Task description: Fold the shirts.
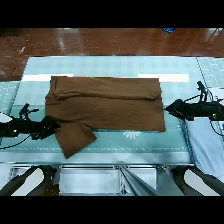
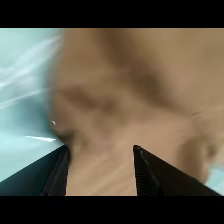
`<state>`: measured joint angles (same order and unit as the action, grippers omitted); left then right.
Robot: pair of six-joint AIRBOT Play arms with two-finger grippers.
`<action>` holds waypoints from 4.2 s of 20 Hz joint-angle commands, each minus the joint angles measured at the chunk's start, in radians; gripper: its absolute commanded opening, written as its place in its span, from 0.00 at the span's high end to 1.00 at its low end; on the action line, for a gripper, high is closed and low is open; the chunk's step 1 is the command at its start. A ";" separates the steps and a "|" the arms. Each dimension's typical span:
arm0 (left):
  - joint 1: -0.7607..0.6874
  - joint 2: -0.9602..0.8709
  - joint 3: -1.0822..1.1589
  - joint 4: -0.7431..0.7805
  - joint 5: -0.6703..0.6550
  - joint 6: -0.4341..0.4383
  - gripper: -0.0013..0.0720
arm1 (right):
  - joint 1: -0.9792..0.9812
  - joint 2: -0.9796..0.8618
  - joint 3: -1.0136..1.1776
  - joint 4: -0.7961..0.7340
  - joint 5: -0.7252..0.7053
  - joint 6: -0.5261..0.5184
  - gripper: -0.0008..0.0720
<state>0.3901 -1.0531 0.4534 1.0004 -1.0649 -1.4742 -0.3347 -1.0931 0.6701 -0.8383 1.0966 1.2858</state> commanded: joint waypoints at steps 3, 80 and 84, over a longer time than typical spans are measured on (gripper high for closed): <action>-0.089 -0.045 -0.024 -0.111 0.125 0.001 0.96 | -0.025 0.021 -0.034 -0.079 0.019 0.045 0.43; -0.756 -0.282 0.493 -0.216 0.235 0.167 0.96 | 0.189 0.182 0.222 -0.127 0.068 0.090 0.95; -0.980 -0.586 0.770 -0.216 0.175 0.079 0.96 | 0.189 0.468 0.097 -0.097 0.130 0.178 0.95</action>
<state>-0.4362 -1.4490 1.0599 0.7883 -0.8497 -1.3445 -0.1471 -0.8276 0.8616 -0.9440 1.1820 1.4063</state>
